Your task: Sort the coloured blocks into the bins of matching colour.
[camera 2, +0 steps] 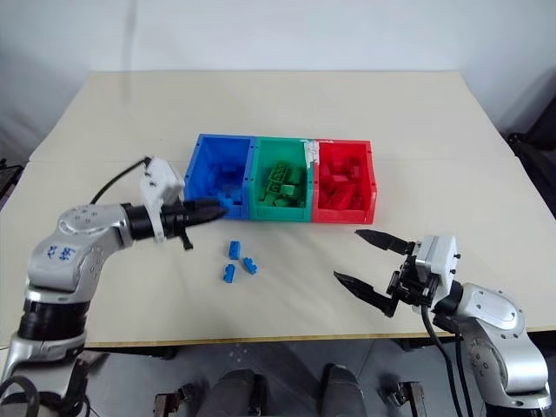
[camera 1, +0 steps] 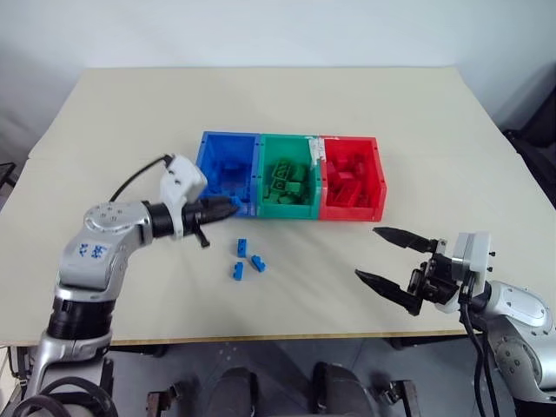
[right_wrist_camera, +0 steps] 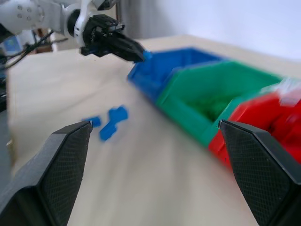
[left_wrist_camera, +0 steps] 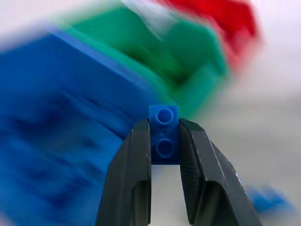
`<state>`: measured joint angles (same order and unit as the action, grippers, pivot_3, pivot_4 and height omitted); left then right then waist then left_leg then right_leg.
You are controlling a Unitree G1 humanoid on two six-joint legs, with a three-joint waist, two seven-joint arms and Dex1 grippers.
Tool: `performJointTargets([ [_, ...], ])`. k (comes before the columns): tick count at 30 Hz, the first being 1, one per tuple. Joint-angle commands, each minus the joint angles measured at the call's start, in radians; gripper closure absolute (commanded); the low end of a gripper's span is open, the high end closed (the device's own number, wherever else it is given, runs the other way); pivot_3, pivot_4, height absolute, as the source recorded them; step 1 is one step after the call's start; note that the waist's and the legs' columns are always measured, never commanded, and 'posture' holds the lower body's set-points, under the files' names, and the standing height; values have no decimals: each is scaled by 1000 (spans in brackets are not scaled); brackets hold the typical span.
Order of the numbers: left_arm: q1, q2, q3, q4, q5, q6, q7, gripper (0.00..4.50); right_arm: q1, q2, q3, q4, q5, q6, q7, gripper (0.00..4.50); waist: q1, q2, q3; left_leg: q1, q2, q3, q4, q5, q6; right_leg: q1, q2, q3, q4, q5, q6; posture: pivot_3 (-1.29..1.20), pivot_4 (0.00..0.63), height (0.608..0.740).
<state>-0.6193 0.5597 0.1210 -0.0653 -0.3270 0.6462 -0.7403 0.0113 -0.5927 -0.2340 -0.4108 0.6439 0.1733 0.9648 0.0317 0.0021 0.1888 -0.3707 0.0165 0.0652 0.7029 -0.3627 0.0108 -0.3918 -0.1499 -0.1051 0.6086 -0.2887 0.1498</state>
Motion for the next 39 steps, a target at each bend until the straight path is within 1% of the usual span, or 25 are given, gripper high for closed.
performJointTargets([
  [1,-56,-45,1,119,36,-121,62,4040,-35,19,-15,-17,-26,-49,-41,0,-2,-1,0,0,0,0,0,0,0,0,0,0,0,0,0,0,150,740],
  [2,-59,-52,-12,143,48,-139,62,4040,-43,23,-13,-12,-31,-59,-43,0,-4,-1,0,0,0,0,0,0,0,0,0,0,0,0,0,0,150,740],
  [4,-57,-60,-30,163,61,-167,61,3310,-50,24,-7,-7,-32,-56,-42,0,-6,-1,0,1,0,1,-2,0,0,-1,0,0,-1,0,0,0,150,740],
  [5,-50,-63,-32,157,58,-166,62,3066,-54,22,-4,-2,-34,-59,-39,0,-7,-1,0,0,0,1,-2,0,0,-1,0,0,-1,0,0,0,150,740],
  [8,-20,-52,-16,126,52,-171,67,2142,-72,17,3,19,-37,-66,-25,0,-11,-1,0,0,0,2,-3,0,0,-2,1,0,-1,0,0,0,150,740],
  [11,60,-7,23,114,84,-302,69,1213,-90,7,14,55,-39,-70,10,0,-19,-1,0,1,0,2,-3,0,0,-2,1,0,-1,0,0,0,150,740],
  [12,82,-3,31,107,72,-321,59,860,-92,4,15,64,-41,-73,21,0,-19,-1,0,1,1,2,-3,0,0,-2,1,0,-1,0,0,0,150,740],
  [13,127,-4,75,86,26,-353,29,571,-92,-5,20,74,-36,-70,44,0,-18,-1,0,1,1,2,-3,0,0,-2,1,0,-1,0,0,0,150,740],
  [14,157,-6,105,70,-7,-374,11,571,-91,-11,22,81,-32,-68,61,0,-19,-1,0,1,1,2,-3,0,0,-2,1,0,-1,0,0,0,150,740],
  [15,237,19,146,29,-42,-419,-56,571,-91,-30,30,97,-32,-67,99,0,-19,-1,0,1,1,2,-3,0,0,-2,1,1,-1,0,0,0,150,740],
  [17,353,62,200,-31,-92,-456,-149,571,-92,-55,40,121,-33,-66,154,0,-25,-1,0,0,1,2,-3,0,0,-2,0,1,-2,0,0,0,150,740],
  [18,414,84,244,-42,-108,-470,-174,397,-97,-67,48,137,-36,-68,181,0,-26,-1,0,1,1,2,-4,0,0,-2,0,1,-2,0,0,0,150,740],
  [20,520,122,342,-29,-151,-446,-193,24,-113,-86,70,170,-47,-79,229,0,-30,-1,0,0,2,2,-4,0,0,-2,0,0,-3,0,0,0,150,740],
  [23,616,158,444,22,-188,-436,-209,24,-136,-91,100,209,-65,-96,275,0,-29,-1,0,1,2,2,-3,0,0,-1,0,0,-2,0,0,0,150,740],
  [26,671,177,475,57,-163,-494,-230,24,-160,-86,118,241,-77,-109,302,0,-23,-1,0,2,2,1,-2,0,0,0,0,0,-1,0,0,0,150,740],
  [29,685,190,442,21,-155,-526,-263,24,-177,-83,120,264,-81,-116,312,0,-13,-1,-1,2,1,1,-3,0,0,0,-1,0,-1,0,0,0,150,740],
  [31,673,203,396,-20,-153,-528,-289,24,-181,-85,117,274,-82,-120,318,0,-9,-1,-1,1,1,1,-3,0,0,-1,-1,0,-1,0,0,0,150,740],
  [34,603,223,302,-97,-155,-497,-295,24,-169,-99,102,278,-87,-130,327,0,-4,-1,-1,1,1,1,-3,0,0,-1,-1,0,-1,0,-1,0,150,740],
  [36,535,257,178,-135,-111,-494,-345,24,-155,-117,78,286,-94,-138,329,0,-7,-1,-1,1,1,1,-3,0,0,-1,-1,0,-1,0,-1,0,150,740],
  [39,384,267,3,-127,-63,-458,-394,24,-136,-138,46,294,-99,-145,318,0,-7,0,-1,1,0,2,-3,0,0,-1,-1,0,-1,0,-1,0,150,740],
])
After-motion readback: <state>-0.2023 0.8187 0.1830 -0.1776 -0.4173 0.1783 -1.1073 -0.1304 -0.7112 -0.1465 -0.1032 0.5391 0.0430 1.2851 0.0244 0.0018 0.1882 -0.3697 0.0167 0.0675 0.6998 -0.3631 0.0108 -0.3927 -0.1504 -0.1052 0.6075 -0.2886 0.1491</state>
